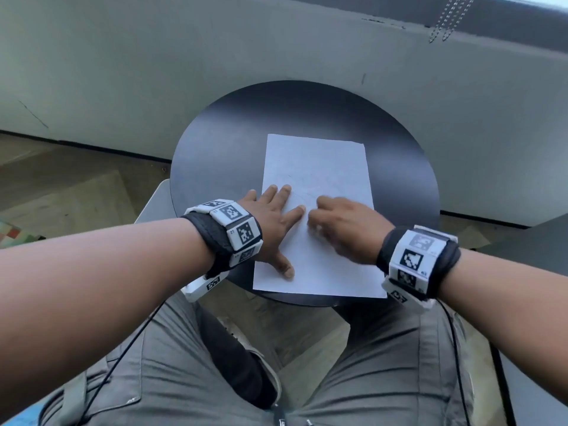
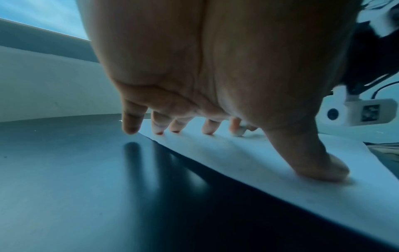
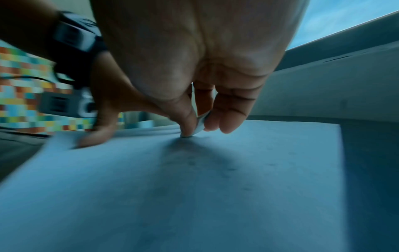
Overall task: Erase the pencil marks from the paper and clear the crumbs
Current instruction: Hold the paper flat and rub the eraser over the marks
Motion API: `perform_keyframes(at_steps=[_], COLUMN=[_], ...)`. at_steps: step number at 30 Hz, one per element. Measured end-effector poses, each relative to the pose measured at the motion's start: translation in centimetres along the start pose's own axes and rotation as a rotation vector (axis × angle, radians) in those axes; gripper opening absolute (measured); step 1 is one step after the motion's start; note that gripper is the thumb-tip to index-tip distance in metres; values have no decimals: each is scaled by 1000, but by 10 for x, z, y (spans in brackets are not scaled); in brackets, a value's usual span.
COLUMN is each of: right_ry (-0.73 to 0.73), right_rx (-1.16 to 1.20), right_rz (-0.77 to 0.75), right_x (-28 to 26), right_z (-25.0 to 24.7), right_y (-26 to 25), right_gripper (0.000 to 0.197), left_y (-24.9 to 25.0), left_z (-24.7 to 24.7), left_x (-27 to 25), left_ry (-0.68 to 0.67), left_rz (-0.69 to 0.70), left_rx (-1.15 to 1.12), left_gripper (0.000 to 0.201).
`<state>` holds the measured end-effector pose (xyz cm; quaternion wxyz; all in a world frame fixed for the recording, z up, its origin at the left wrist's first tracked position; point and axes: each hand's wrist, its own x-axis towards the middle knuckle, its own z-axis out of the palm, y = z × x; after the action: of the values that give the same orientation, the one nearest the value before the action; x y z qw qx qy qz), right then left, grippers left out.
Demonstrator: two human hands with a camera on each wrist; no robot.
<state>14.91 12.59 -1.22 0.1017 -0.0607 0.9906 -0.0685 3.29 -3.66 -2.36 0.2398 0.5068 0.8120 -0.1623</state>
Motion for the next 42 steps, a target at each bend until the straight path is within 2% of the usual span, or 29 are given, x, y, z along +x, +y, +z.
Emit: perform_keyframes(at_steps=[2, 3, 6, 8, 11, 13, 17, 18, 19, 22, 23, 25, 27, 29, 30, 33, 34, 35, 38, 39, 40, 42], right_ry=[49, 59, 19, -44, 22, 92, 31, 27, 29, 74, 99, 135, 91, 42, 26, 56, 66, 71, 4, -26, -67, -56], right_rx=[-10, -11, -22, -20, -13, -55, -72, -80, -70, -70, -81, -65, -64, -102, -94, -92, -100, -81, -52, -67, -60, -54], right_rz=[96, 85, -145, -193, 1, 55, -217, -244, -225, 23, 60, -35, -245, -339, -300, 65, 133, 125, -165, -207, -182, 20], right_x=[4, 2, -11, -13, 4, 8, -12, -14, -12, 2, 3, -2, -15, -21, -18, -3, -1, -1, -18, -22, -21, -11], right_z=[-4, -3, 15, 19, 3, -1, 21, 23, 20, 3, 1, 5, 17, 20, 15, 0, -1, 0, 21, 24, 21, 7], right_y=[11, 7, -27, -28, 4, 10, -29, -27, -19, 15, 18, 4, -23, -26, -19, 12, 13, 4, -34, -36, -29, -4], right_gripper=[24, 24, 22, 23, 21, 20, 20, 20, 22, 20, 17, 18, 23, 23, 23, 25, 24, 24, 27, 28, 29, 31], left_y=[1, 0, 1, 1, 0, 0, 1, 1, 1, 1, 1, 2, 4, 5, 5, 5, 5, 5, 7, 8, 8, 7], left_z=[2, 3, 4, 4, 5, 5, 7, 8, 8, 8, 6, 5, 4, 3, 3, 3, 2, 2, 1, 1, 1, 2], left_x=[2, 2, 2, 2, 3, 3, 2, 1, 0, 1, 1, 0, 0, -1, -1, -2, -2, -2, -2, -2, -2, -2], left_ry=[17, 18, 17, 14, 16, 11, 2, -1, -3, -2, -3, -15, -23, -27, -29, -25, -25, -29, -28, -25, -22, -20], left_rz=[-4, -7, -14, -16, -26, -32, -44, -47, -51, -63, -66, -72, -73, -74, -75, -74, -77, -82, -85, -84, -84, -89], left_rx=[2, -2, -12, -6, 8, 10, -27, -30, -30, -24, -23, -23, -22, -22, -27, -26, -24, -22, -22, -18, -16, -13], left_gripper=[138, 138, 139, 138, 139, 140, 139, 138, 138, 138, 137, 136, 135, 134, 133, 132, 132, 132, 132, 132, 132, 132])
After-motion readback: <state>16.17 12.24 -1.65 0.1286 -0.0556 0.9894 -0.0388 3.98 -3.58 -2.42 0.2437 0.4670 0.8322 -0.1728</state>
